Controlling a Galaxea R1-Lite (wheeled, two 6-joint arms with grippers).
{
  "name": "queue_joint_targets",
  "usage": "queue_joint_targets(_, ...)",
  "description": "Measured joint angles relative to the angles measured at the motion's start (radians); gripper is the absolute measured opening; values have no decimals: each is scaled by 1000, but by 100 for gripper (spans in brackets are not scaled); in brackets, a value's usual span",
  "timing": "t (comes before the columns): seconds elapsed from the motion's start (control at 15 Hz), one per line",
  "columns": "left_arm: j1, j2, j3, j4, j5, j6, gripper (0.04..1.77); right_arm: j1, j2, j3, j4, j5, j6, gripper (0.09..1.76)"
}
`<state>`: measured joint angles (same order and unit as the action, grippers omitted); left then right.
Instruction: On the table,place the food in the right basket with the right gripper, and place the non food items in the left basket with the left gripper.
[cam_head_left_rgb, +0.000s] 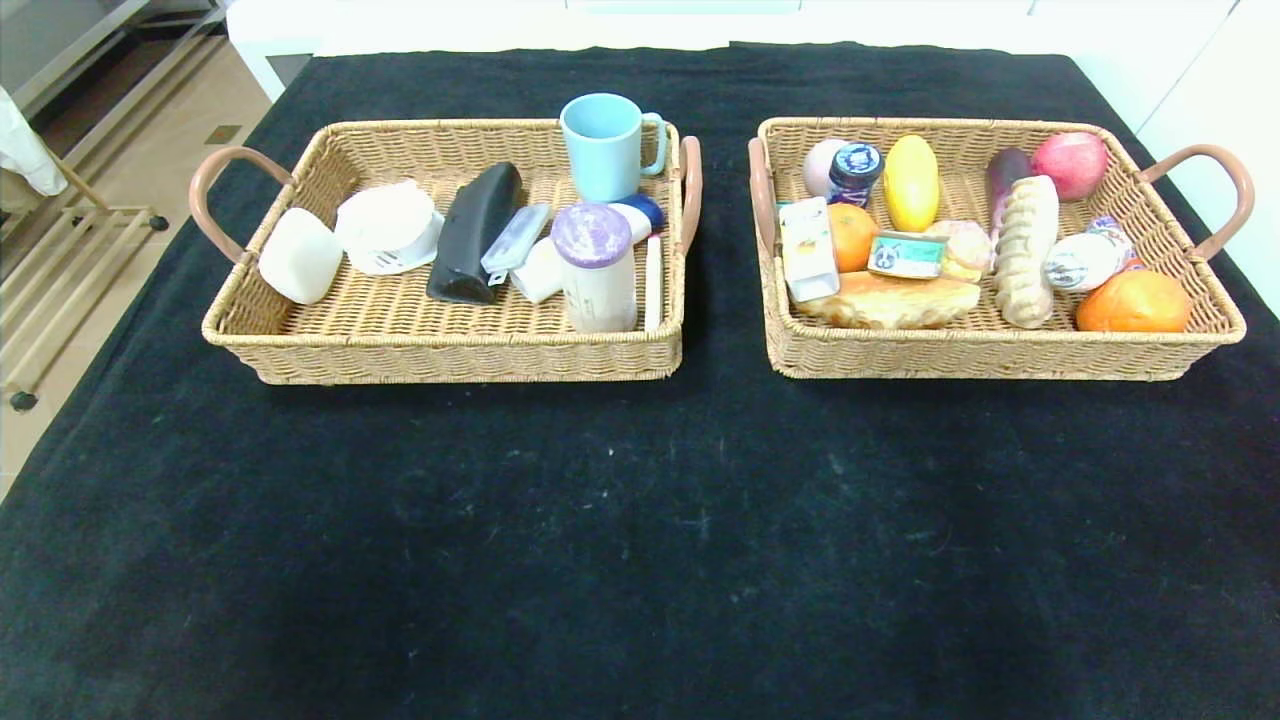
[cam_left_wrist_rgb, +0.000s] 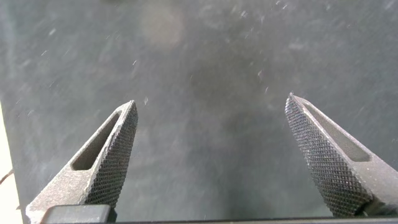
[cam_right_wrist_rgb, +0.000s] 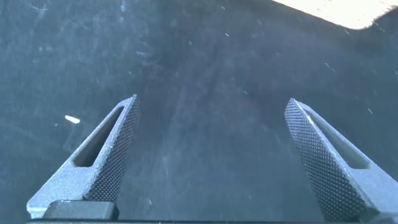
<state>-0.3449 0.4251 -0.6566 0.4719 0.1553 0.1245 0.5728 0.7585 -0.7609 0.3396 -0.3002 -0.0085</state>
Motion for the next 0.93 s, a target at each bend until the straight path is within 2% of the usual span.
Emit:
queue_joint_targets(0.13, 29, -35, -9, 15, -21, 4, 172, -57, -63, -3, 25, 32, -4, 170)
queue_joint_targets(0.27, 58, -59, -17, 22, -44, 17, 172, -121, -119, -19, 118, 67, -6, 170)
queue_joint_targets(0.53, 103, -93, -86, 122, -66, 42, 172, -264, -227, -30, 236, 183, -9, 170)
queue_joint_targets(0.73, 127, -129, -124, 221, -110, 58, 172, -383, -323, -21, 319, 250, -59, 170)
queue_joint_targets(0.93, 150, -143, -183, 253, -142, 59, 172, -440, -406, 15, 369, 303, -75, 170)
